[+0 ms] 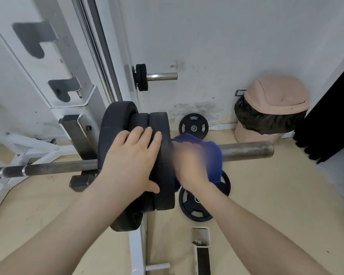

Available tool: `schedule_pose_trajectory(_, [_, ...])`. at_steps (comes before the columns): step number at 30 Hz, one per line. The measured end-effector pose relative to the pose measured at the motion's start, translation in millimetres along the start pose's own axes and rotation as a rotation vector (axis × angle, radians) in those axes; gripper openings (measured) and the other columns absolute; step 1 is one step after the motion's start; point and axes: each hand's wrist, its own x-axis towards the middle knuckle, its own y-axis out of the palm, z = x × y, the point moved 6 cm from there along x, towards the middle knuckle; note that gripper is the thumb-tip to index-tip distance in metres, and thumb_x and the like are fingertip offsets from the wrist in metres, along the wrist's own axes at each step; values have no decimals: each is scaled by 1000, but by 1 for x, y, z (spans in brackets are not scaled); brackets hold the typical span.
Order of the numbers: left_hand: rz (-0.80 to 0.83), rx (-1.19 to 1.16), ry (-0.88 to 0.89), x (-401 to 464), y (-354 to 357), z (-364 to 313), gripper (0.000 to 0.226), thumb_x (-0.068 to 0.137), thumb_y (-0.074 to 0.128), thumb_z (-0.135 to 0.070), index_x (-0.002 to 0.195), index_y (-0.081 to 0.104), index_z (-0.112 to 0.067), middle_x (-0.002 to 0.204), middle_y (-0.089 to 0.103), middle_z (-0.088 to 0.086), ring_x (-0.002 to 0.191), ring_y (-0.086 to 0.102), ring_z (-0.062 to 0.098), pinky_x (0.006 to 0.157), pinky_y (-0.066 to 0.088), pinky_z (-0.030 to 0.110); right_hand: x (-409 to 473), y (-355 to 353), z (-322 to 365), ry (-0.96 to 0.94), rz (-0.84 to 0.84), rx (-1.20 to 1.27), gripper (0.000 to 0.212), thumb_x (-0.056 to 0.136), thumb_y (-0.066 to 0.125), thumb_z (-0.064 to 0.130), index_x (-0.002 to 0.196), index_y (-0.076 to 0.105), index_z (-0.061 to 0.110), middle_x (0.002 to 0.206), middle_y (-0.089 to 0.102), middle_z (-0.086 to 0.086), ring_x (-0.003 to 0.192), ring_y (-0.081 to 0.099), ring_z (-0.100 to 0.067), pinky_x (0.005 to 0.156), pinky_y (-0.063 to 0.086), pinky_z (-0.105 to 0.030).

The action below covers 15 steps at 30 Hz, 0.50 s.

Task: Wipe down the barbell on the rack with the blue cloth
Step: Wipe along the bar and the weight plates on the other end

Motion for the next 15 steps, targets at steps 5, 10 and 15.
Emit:
schedule_pose_trajectory(5, [-66,-42,67,-1,6,7,112,71,60,-65,148,-4,-15,156,7,7,141,12,25,114,10,38,4,-15,-52,-8,8,-225,54,88,22,46,114,61,20,105,69,2,105,60,-23,104,17,-36])
schedule_pose_trajectory(10, [-97,-72,90,2,11,8,113,70,63,-64,147,-2,-14,156,9,10,138,19,26,113,9,39,19,-3,-4,220,30,65,25,97,37,26,91,58,13,83,66,-5,83,62,-24,85,45,-38])
schedule_pose_trajectory(15, [-124,-69,117,6,12,9,112,70,61,-66,147,-2,-12,154,12,12,136,21,29,112,13,40,-9,-33,-35,569,-212,718,37,102,30,25,100,59,2,94,63,-16,89,57,-29,79,41,-35])
